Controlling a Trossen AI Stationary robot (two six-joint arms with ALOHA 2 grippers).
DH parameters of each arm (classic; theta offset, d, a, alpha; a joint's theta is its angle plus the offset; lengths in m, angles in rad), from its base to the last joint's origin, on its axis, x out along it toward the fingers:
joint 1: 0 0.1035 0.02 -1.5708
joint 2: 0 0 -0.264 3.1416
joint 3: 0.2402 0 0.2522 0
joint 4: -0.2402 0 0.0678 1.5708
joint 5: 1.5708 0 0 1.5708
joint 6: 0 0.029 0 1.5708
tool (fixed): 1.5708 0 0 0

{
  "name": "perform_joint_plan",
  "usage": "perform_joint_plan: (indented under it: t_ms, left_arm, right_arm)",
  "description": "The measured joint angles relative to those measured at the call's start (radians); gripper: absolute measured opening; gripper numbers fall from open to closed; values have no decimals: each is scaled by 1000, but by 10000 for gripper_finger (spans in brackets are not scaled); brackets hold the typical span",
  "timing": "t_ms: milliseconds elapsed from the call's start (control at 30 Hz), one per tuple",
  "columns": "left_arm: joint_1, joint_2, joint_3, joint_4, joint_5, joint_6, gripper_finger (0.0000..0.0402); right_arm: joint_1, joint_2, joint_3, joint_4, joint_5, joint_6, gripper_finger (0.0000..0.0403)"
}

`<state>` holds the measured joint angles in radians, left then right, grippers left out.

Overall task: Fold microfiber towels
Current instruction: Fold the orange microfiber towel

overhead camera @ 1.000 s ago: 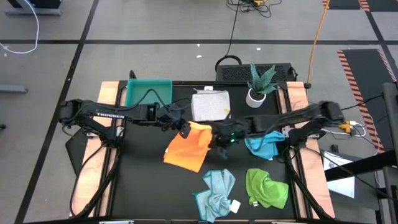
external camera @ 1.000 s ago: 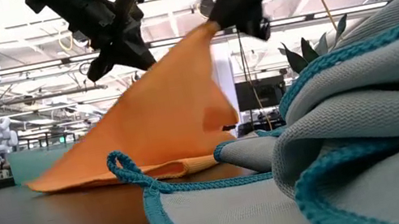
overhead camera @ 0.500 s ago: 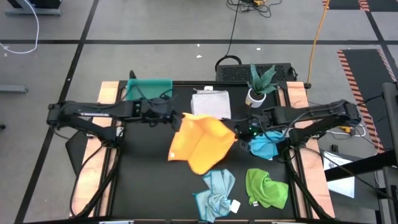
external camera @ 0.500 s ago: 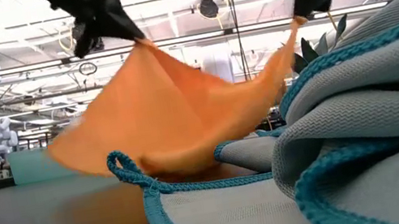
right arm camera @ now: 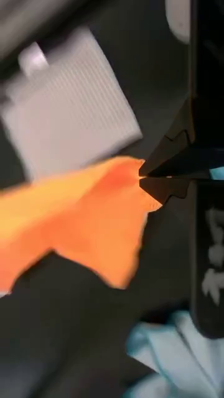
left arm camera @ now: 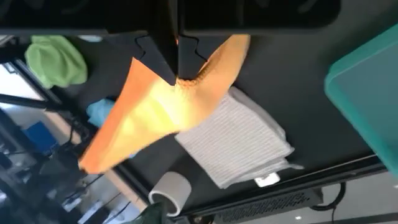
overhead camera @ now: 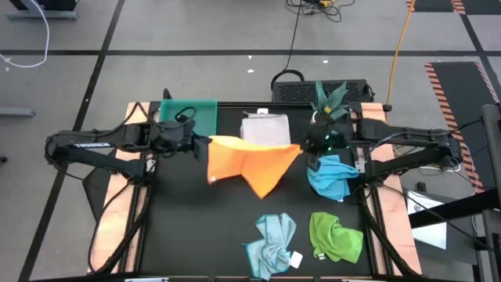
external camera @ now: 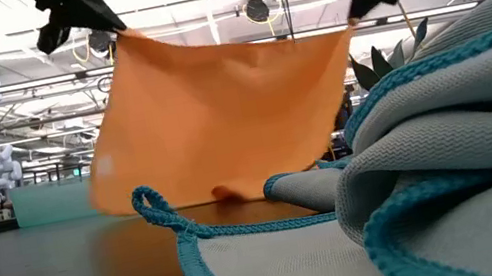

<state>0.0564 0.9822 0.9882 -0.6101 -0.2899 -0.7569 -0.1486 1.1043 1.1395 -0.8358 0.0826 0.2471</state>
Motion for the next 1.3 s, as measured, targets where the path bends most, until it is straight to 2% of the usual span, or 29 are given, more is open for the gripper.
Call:
perform_joint_plan:
  t_ms: [167, 333, 633, 867, 1067, 1167, 1300]
  left_arm:
    - [-23, 15, 1, 33, -1, -5, 0]
    - [-62, 15, 1, 84, 29, -15, 0]
    - [-253, 22, 1, 82, 24, -163, 0]
    - [-429, 27, 1, 214, -40, -287, 0]
    - [-567, 27, 1, 336, -119, -380, 0]
    - [-590, 26, 1, 286, -169, -415, 0]
    - [-575, 27, 1, 95, -182, -508, 0]
  right_arm:
    - [-27, -23, 107, 8, 18, -31, 0]
    - [22, -7, 127, 22, -34, 14, 0]
    - [243, 72, 126, 100, -35, 189, 0]
    - [404, 93, 126, 339, -62, 316, 0]
    - [483, 91, 126, 429, -62, 403, 0]
    - [490, 91, 126, 403, -62, 406, 0]
    - [447, 91, 126, 322, -57, 382, 0]
